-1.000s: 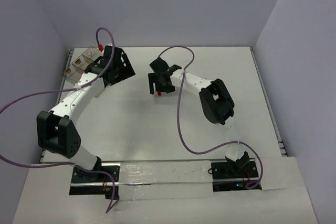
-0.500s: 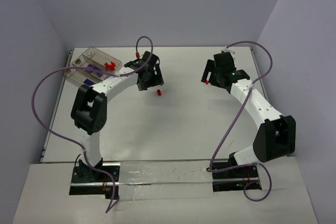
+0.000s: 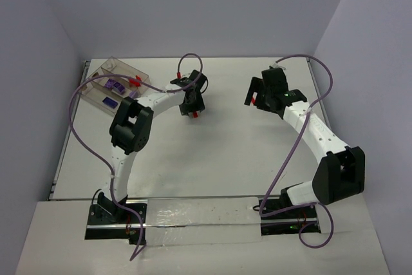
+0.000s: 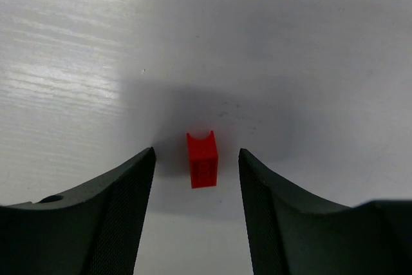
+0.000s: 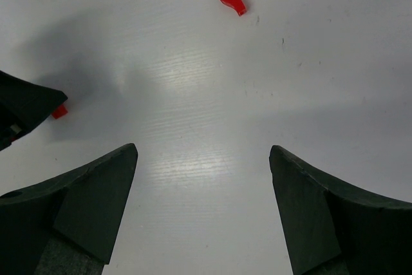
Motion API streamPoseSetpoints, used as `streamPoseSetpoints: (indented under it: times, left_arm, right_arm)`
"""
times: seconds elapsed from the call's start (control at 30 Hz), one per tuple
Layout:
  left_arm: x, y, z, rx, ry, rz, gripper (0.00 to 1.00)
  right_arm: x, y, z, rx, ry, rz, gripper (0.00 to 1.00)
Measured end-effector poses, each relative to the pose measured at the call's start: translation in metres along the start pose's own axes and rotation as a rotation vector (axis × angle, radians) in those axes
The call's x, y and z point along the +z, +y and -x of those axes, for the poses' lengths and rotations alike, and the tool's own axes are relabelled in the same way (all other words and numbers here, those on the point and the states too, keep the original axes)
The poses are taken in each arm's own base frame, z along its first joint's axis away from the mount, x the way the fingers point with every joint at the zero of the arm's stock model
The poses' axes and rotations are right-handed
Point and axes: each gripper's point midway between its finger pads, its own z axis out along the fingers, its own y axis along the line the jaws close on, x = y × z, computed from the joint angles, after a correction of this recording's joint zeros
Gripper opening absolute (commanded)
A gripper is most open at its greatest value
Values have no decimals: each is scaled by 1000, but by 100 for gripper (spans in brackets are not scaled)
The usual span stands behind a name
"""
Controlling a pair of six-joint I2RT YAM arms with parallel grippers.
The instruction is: Sort the legos into containers by color
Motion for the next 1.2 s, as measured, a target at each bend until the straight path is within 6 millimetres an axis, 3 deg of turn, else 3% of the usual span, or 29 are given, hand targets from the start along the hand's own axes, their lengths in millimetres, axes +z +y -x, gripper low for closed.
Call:
streamPoseSetpoints:
  times: [0.1, 0.2, 0.33, 0.53, 0.67, 0.77, 0.93, 1.1, 1.2]
  left_arm:
    - [2, -5, 6, -5, -16, 2, 46]
    - [4, -5, 7, -6, -22, 11, 20]
    - [6, -2, 6, 0, -26, 29, 0]
    - [1, 5, 8, 30, -28, 67, 0]
    - [-9, 10, 22, 61, -56, 91, 0]
    - [-26, 17, 45, 62, -86, 83, 0]
    - [-64, 45, 115, -15, -195, 71, 0]
    - [-85, 92, 177, -118, -293, 95, 0]
    - [-85, 121, 197, -161, -313, 124, 0]
  right_arm:
    - [2, -1, -6, 5, 17, 2, 91]
    - [2, 1, -8, 9, 24, 9, 91]
    - [2, 2, -9, 10, 26, 14, 91]
    - [1, 3, -9, 10, 27, 16, 91]
    - [1, 4, -10, 8, 29, 20, 91]
    - [1, 6, -11, 6, 32, 26, 91]
    - [1, 7, -11, 7, 33, 28, 91]
    - [1, 9, -12, 3, 36, 36, 91]
    - [1, 12, -13, -1, 40, 41, 91]
